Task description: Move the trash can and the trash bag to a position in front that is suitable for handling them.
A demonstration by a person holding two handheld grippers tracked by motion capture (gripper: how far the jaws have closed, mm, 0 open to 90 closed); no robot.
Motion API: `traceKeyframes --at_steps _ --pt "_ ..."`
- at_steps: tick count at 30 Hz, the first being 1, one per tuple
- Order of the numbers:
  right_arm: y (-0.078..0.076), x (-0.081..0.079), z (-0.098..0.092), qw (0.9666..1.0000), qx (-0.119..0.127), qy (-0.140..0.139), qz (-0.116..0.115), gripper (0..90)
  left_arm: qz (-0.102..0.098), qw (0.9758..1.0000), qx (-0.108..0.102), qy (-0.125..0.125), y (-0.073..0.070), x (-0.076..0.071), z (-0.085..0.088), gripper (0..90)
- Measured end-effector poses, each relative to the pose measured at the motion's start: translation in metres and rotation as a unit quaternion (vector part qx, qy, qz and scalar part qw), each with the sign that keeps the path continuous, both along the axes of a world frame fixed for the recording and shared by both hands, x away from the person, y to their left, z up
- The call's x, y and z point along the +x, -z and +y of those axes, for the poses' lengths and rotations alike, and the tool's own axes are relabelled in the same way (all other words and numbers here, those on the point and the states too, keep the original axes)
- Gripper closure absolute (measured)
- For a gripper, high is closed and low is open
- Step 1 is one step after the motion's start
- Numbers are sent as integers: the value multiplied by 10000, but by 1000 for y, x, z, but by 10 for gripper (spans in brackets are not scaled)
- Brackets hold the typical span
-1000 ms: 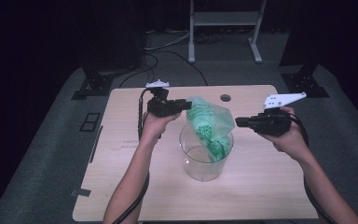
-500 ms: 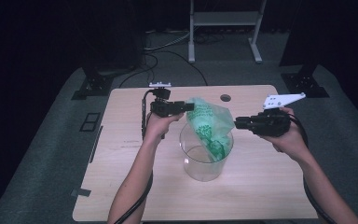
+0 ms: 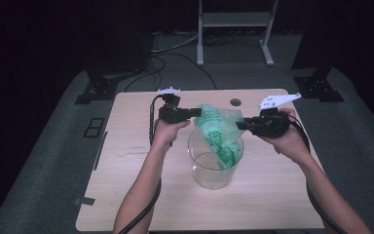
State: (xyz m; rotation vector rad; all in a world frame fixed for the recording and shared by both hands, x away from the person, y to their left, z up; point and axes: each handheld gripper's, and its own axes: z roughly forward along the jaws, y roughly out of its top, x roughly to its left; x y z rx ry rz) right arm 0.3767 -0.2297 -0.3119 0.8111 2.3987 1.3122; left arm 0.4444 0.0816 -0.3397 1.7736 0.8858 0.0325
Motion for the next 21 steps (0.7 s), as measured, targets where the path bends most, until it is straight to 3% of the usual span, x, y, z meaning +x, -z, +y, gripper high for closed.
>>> traceKeyframes --at_steps 2,7,14,21 --pt "0 0 2 10000 -16 1 -12 887 -22 10000 -20 7 -2 -1 2 900" --pt "-10 -4 -4 9998 86 81 -177 900 -218 9996 -180 -100 -14 -4 14 900" --pt "-30 -14 -22 9983 378 210 -381 900 -672 9969 -375 -175 -47 -20 37 900" --pt "-34 -26 -40 9975 473 256 -459 900 -924 9949 -356 -173 -59 -35 55 900"
